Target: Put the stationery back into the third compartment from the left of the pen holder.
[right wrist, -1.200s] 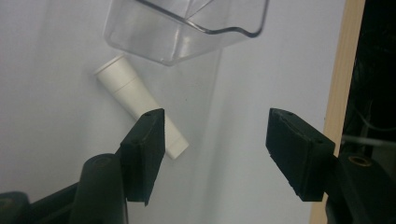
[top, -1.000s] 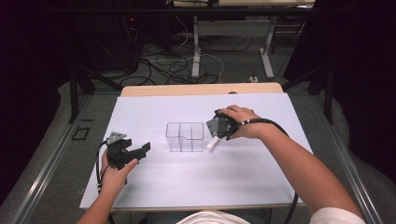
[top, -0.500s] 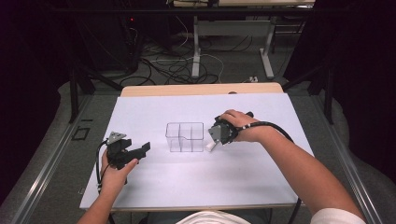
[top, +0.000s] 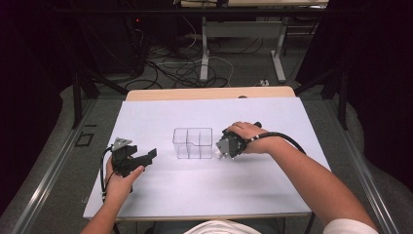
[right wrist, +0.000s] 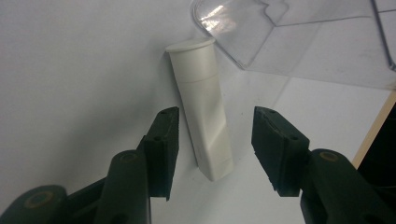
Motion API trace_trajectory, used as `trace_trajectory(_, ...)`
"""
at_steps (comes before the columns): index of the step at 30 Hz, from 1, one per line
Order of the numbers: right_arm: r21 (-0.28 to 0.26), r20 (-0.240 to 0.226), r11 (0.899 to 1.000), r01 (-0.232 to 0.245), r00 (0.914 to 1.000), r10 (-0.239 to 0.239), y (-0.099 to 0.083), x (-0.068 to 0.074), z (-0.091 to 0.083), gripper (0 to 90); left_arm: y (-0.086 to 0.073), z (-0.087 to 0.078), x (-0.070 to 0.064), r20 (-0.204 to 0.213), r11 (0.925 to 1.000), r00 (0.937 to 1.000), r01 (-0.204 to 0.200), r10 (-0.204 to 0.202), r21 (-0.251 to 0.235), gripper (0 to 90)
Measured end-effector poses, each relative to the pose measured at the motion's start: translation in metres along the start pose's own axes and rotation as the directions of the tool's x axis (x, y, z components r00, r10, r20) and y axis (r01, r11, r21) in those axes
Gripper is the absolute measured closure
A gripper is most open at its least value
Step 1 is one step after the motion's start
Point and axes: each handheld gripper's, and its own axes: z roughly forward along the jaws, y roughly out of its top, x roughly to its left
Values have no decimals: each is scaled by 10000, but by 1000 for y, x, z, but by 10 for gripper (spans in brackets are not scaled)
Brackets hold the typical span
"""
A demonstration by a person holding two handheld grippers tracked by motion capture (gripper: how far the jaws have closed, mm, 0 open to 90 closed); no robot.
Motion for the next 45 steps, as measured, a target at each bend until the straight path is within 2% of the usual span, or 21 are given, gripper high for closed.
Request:
trace_trajectory(3,-15,0,9996,274,9996,-274,2,-1,1,531,0,0,0,-15,10000,10000,-8,8,-9,159)
trace_trajectory(4,-46,-57,9998,218,9997,-219,3,0,2,536,0,0,0,-14,10000,10000,-8,8,-6,159)
trace_trajectory(5,3,-75,9989,461,9989,-461,4,-1,2,538,0,0,0,-17,10000,10000,-11,11,-4,159)
trace_trajectory(6,77,-394,9989,471,9981,-467,5,-1,2,538,0,0,0,-18,10000,10000,-13,13,1,159)
trace_trajectory(7,25,-368,9990,449,9983,-448,5,0,4,538,0,0,0,-23,10000,10000,-14,14,9,159)
trace_trajectory(8,-52,-276,9978,659,9974,-661,5,0,5,538,0,0,0,-24,10000,10000,-16,16,13,159)
trace_trajectory(11,-82,-365,9969,779,9963,-782,8,2,9,539,0,0,0,-15,10000,10000,-13,13,32,159)
trace_trajectory(12,-9,-547,9942,1072,9927,-1071,9,0,10,541,0,0,0,-14,10000,10000,-6,6,36,159)
trace_trajectory(16,-83,-386,9930,1181,9922,-1183,10,1,16,556,0,0,0,-24,10000,10000,14,-14,36,159)
trace_trajectory(18,-32,-661,9920,1261,9898,-1260,11,0,19,563,0,0,1,-40,10000,10000,33,-33,18,159)
trace_trajectory(19,29,-633,9894,1455,9874,-1450,12,-1,20,566,-1,0,1,-45,10000,10000,35,-34,21,160)
trace_trajectory(23,-46,-525,9900,1412,9886,-1412,13,0,22,593,-1,1,1,-67,10000,10000,43,-43,-7,159)
trace_trajectory(24,-66,-790,9894,1452,9862,-1453,14,-1,22,604,-1,1,1,-32,10000,10000,40,-40,28,159)
trace_trajectory(25,-99,-544,9897,1427,9882,-1431,13,1,22,619,-1,1,1,-28,10000,10000,36,-36,31,159)
trace_trajectory(27,-136,-600,9888,1487,9870,-1493,13,1,23,642,0,1,1,-42,10000,10000,32,-32,45,160)
trace_trajectory(28,-42,-781,9882,1531,9851,-1529,13,0,22,656,0,1,1,-43,10000,10000,35,-34,46,160)
trace_trajectory(30,-16,-774,9857,1687,9827,-1683,14,0,22,661,-1,1,1,-44,10000,10000,29,-29,52,160)
trace_trajectory(40,19,-792,9859,1671,9829,-1664,15,0,22,671,-1,1,1,-51,10000,10000,29,-29,62,160)
trace_trajectory(41,-11,-596,9860,1666,9843,-1664,14,1,22,671,-1,1,1,-51,10000,10000,31,-30,67,160)
trace_trajectory(43,-28,-578,9859,1674,9842,-1673,14,2,22,671,-1,2,1,-75,10000,10000,52,-52,-48,160)
trace_trajectory(45,48,-774,9867,1627,9838,-1618,14,1,21,672,-1,1,1,-37,10000,10000,39,-39,51,160)
